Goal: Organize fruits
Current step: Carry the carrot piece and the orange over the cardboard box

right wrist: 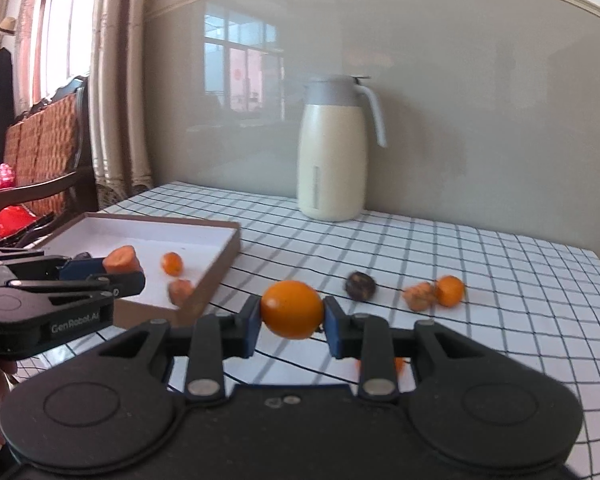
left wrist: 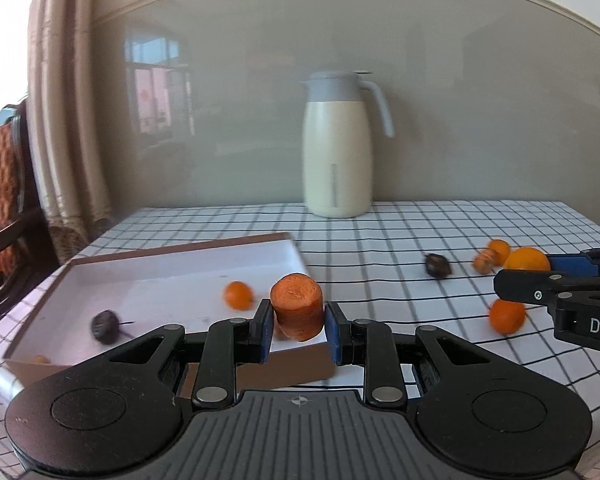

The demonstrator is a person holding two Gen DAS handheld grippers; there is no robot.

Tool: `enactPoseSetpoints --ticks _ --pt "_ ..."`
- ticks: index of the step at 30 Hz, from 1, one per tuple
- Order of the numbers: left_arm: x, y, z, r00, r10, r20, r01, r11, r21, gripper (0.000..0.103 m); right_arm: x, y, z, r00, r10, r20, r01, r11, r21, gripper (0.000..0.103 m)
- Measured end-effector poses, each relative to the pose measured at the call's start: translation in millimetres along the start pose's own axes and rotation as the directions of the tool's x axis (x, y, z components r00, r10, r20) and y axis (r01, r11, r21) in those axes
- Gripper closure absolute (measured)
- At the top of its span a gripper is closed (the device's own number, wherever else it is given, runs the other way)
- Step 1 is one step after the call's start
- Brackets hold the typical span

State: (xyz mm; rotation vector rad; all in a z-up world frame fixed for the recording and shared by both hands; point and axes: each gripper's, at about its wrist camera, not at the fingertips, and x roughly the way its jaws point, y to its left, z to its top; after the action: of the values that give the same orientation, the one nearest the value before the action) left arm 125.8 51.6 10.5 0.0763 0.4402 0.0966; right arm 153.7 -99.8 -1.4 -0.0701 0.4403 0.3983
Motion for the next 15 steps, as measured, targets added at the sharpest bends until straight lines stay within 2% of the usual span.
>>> enactPoseSetpoints --ticks 15 --pt "-8.2 64.0 -15.5 0.994 0.112 -0.007 -0.113 0.991 -0.069 0.076 24.6 60.4 20.6 0.994 0.108 0.012 -0.107 0.992 -0.064 0.079"
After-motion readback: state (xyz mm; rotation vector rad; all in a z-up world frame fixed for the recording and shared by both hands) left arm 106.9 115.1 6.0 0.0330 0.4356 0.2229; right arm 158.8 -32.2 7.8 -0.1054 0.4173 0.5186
